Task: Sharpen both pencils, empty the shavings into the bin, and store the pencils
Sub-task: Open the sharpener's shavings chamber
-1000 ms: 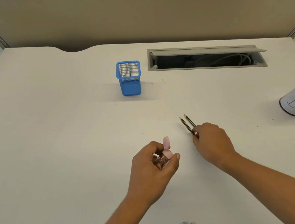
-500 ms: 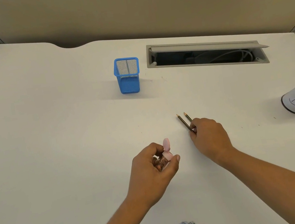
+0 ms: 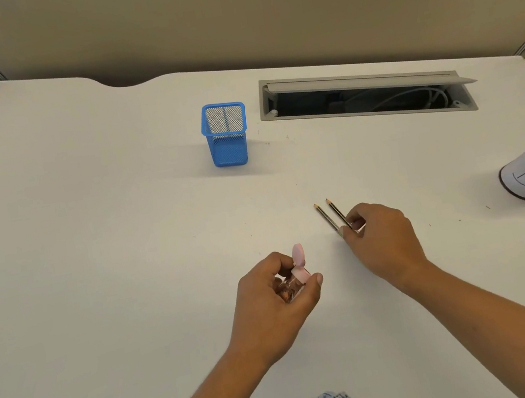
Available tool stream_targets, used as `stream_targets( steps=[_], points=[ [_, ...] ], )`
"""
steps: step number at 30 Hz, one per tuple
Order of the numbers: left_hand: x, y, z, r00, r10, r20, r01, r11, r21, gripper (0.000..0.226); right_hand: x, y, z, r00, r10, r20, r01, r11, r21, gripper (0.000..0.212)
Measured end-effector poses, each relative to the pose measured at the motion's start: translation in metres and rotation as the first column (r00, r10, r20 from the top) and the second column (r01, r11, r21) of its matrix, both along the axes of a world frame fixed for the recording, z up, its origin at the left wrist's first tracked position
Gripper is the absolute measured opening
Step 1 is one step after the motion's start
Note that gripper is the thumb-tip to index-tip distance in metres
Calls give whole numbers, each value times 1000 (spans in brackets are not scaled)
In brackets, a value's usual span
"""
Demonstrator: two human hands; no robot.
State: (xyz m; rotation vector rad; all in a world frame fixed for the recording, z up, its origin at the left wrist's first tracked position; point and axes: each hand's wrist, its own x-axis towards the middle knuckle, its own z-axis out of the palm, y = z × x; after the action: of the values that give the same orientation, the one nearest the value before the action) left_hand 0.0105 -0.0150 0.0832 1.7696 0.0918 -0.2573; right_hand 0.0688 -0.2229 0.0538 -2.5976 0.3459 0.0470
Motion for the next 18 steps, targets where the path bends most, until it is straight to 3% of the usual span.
stream_targets(
  steps=[4, 8, 10, 12, 18],
  points=[
    [0, 1, 2, 997, -76, -18, 75, 997, -18, 15, -11, 9, 33, 1000, -8, 29, -4, 927, 376, 7],
    [1, 1, 13, 985, -171, -12, 170, 983, -67, 18, -26, 21, 76, 960, 268, 84, -254, 703, 664, 21],
    [2, 0, 19, 975, -220, -2, 219, 971, -98, 18, -32, 25, 90, 911, 395, 120, -361, 621, 696, 24],
    [2, 1, 24, 973, -231, 0, 228, 963, -145, 19, -36, 27, 96, 888, 432, 158, -418, 614, 669, 19],
    [-1, 4, 37, 979, -203, -21, 181, 911, -372, 17, -49, 25, 103, 908, 347, 236, -411, 622, 666, 13]
  ],
)
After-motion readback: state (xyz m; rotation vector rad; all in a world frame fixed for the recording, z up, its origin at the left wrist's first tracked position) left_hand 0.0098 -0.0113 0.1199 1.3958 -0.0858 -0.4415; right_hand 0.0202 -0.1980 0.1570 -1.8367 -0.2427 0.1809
